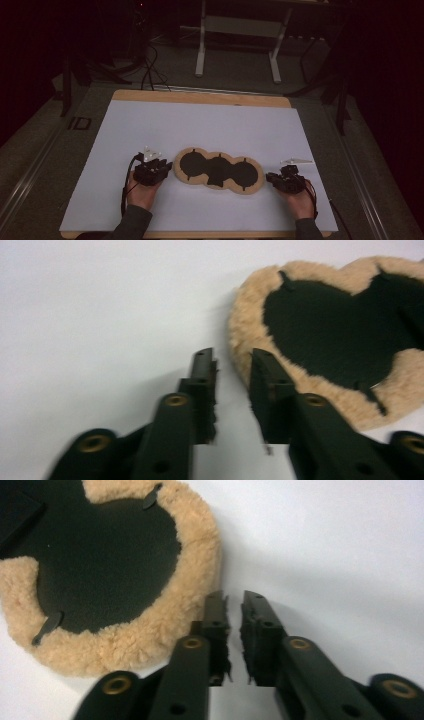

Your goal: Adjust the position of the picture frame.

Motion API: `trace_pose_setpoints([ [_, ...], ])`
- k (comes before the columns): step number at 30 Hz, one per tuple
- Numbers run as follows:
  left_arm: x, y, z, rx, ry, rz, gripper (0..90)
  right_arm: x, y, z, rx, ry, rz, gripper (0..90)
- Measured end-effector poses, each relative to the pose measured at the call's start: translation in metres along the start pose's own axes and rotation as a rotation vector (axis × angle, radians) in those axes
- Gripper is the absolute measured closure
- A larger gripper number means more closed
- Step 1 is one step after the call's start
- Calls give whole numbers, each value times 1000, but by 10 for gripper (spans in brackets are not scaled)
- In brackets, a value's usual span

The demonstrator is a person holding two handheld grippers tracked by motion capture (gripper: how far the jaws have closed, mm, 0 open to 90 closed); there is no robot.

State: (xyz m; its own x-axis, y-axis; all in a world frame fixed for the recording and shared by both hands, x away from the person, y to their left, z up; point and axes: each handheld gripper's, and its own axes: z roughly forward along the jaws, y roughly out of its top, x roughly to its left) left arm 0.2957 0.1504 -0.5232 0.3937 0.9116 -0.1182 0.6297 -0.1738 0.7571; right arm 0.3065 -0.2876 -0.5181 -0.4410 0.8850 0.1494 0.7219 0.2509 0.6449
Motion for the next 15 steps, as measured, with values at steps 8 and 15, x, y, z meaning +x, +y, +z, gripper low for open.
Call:
trace_pose_setpoints([
  [8, 0, 1, 17, 26, 6, 32, 900, 0, 0, 7, 30, 28, 19, 836],
  [15, -5, 0, 28, 59, 22, 75, 898, 2, 3, 12, 44, 45, 21, 890],
])
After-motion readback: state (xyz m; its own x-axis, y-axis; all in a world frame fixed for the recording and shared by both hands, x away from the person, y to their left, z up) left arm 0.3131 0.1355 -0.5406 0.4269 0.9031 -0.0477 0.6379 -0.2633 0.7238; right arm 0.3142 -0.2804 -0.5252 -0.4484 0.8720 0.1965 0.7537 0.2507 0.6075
